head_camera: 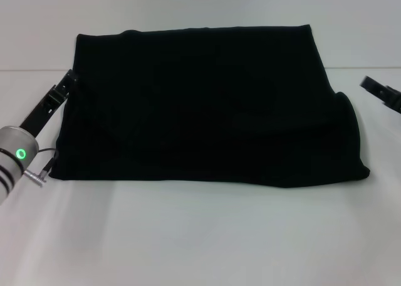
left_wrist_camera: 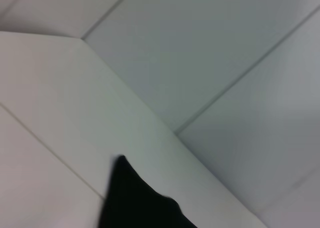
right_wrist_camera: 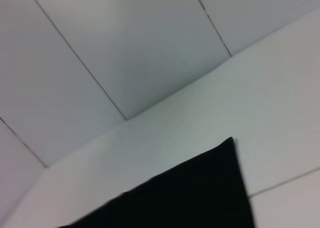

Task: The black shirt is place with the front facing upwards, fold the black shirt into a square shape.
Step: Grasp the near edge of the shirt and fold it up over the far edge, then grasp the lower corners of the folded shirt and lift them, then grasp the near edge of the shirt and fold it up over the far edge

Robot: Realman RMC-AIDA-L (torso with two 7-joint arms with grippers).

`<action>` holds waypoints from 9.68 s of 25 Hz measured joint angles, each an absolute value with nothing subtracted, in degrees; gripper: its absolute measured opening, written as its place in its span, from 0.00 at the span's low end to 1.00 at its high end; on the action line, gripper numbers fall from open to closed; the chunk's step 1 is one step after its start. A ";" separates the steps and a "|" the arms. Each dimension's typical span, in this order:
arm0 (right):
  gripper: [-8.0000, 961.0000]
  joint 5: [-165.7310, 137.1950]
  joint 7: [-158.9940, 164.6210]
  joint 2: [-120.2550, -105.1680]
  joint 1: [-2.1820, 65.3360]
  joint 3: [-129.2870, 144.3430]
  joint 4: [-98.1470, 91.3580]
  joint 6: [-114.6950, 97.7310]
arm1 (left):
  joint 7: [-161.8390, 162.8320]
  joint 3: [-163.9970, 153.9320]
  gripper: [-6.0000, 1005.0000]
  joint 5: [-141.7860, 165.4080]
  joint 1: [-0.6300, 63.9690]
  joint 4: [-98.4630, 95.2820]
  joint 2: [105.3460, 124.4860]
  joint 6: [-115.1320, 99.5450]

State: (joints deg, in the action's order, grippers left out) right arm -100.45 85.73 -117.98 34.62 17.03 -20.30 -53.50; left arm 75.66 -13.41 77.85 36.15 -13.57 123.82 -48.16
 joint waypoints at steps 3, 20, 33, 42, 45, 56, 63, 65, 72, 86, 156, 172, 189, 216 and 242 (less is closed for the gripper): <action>0.69 -100.76 92.66 -115.24 31.24 19.39 -20.53 -61.10 | 85.72 -18.31 0.57 83.10 33.46 -18.35 123.57 -51.36; 0.98 -115.44 85.82 -112.33 21.08 26.24 -24.99 -94.33 | 123.96 -19.06 0.84 129.60 30.39 -44.30 117.34 -77.69; 0.98 -118.30 83.83 -113.54 21.91 26.90 -25.05 -94.82 | 123.63 -19.76 0.84 136.50 31.19 -41.94 117.24 -72.84; 0.98 -118.31 83.94 -113.58 22.38 26.90 -24.93 -94.89 | 121.65 -19.78 0.84 136.57 31.12 -40.21 117.83 -69.34; 0.98 -118.32 83.95 -113.64 22.46 26.89 -24.93 -94.80 | 121.35 -20.37 0.84 136.58 31.37 -39.49 117.88 -68.11; 0.98 -118.31 84.03 -113.73 22.63 26.90 -25.05 -94.57 | 121.60 -23.29 0.84 136.59 31.75 -39.10 118.06 -67.40; 0.98 -118.30 84.03 -113.73 22.64 26.87 -25.05 -94.58 | 121.41 -24.61 0.84 136.71 31.91 -39.58 118.05 -67.59; 0.98 -118.30 84.10 -113.73 22.62 26.80 -25.05 -94.63 | 121.24 -25.44 0.83 137.01 31.74 -40.33 118.16 -67.64; 0.98 -118.26 84.16 -113.73 22.59 26.63 -25.05 -94.83 | 120.63 -26.50 0.56 137.68 30.96 -42.58 119.18 -66.54; 0.98 -117.90 84.80 -113.38 22.63 26.29 -25.22 -94.93 | 120.58 -27.23 0.14 138.16 30.93 -42.63 119.18 -66.35; 0.62 -151.87 141.21 -113.64 45.18 39.87 -35.92 -70.88 | 120.60 -27.48 0.05 139.13 30.94 -47.28 118.82 -71.19; 0.08 -151.53 140.07 -111.96 44.63 39.49 -36.23 -76.42 | 122.61 -26.35 0.05 140.12 31.36 -47.58 117.72 -78.74; 0.07 -153.97 131.15 -109.28 36.42 40.95 -37.66 -100.77 | 122.72 -21.71 0.05 157.52 31.64 -50.08 115.83 -112.30; 0.07 -137.98 124.32 -105.29 34.52 22.89 -30.66 -104.22 | 123.78 -6.16 0.05 145.39 35.44 -45.03 112.80 -113.81; 0.07 -107.25 107.91 -116.45 35.35 19.47 -22.05 -64.45 | 114.74 0.79 0.05 123.16 30.35 -26.75 116.06 -77.16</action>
